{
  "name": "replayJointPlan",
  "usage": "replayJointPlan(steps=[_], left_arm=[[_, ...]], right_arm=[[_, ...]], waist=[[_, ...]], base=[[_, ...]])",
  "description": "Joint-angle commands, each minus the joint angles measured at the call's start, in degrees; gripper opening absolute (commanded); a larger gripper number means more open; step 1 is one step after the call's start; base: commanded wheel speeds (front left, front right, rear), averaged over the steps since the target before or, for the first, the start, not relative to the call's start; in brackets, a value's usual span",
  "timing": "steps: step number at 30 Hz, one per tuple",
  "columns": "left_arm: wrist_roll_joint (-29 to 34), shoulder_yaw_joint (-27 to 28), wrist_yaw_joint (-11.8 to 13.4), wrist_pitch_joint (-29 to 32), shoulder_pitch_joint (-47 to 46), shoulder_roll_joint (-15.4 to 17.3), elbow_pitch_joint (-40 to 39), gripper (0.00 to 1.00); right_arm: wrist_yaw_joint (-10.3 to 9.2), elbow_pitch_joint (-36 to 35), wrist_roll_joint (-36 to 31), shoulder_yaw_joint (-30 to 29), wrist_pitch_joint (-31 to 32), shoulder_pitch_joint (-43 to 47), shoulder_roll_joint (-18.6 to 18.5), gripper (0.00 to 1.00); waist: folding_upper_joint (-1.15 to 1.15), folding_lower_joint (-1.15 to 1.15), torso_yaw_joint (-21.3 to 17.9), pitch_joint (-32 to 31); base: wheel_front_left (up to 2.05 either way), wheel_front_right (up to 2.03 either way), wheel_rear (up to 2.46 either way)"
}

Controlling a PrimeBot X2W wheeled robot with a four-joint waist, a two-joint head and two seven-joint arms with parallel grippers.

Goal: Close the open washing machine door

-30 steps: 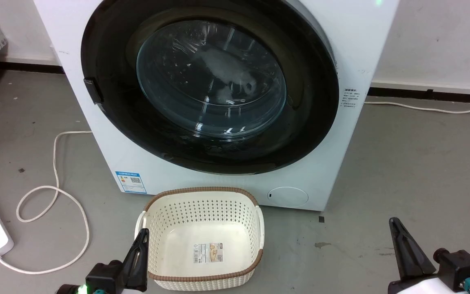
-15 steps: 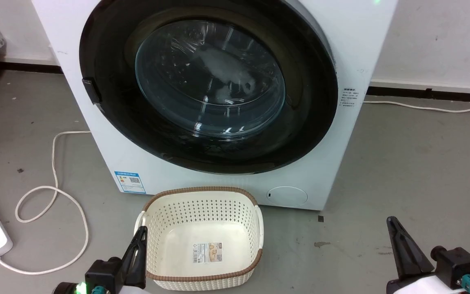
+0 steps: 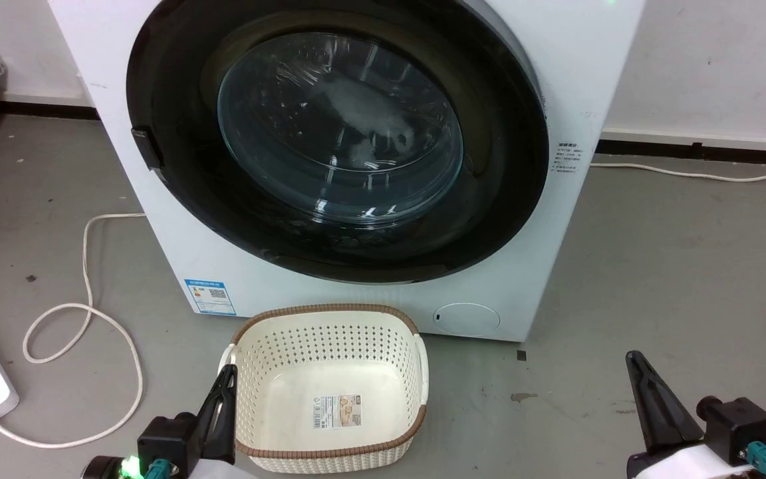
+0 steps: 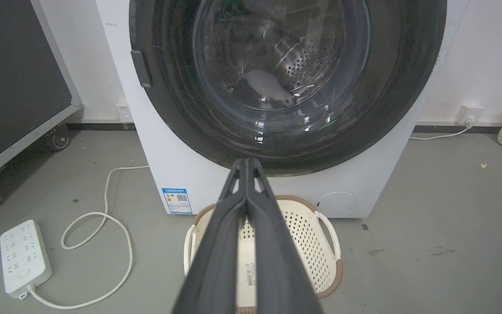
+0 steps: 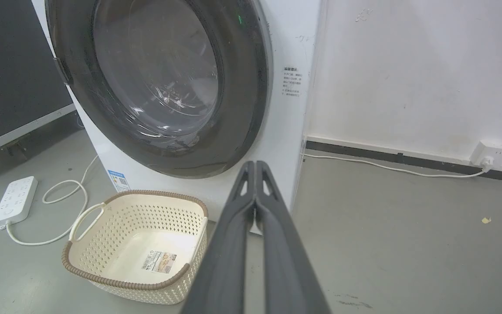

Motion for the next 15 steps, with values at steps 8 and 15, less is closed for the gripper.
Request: replayJointPlan(steps=[8, 15], left_arm=[[0.61, 0.36, 0.53, 1.16, -1.03, -0.29, -0.9, 0.0], [0.85, 0.52, 0.73, 1.98, -1.24, -0.36, -1.37, 0.0]], right_arm=[[-0.02, -0.9, -0.56, 0.38, 1.21, -0.94, 0.11, 0.0], [-0.02, -1.3, -0.74, 0.61, 2.01, -1.11, 0.12, 0.0]], waist=[[0.0, 0.0, -0.12, 0.05], [0.0, 0.0, -0.22, 0.1]], base=[[0.0, 0.0, 0.0], [0.0, 0.0, 0.0]])
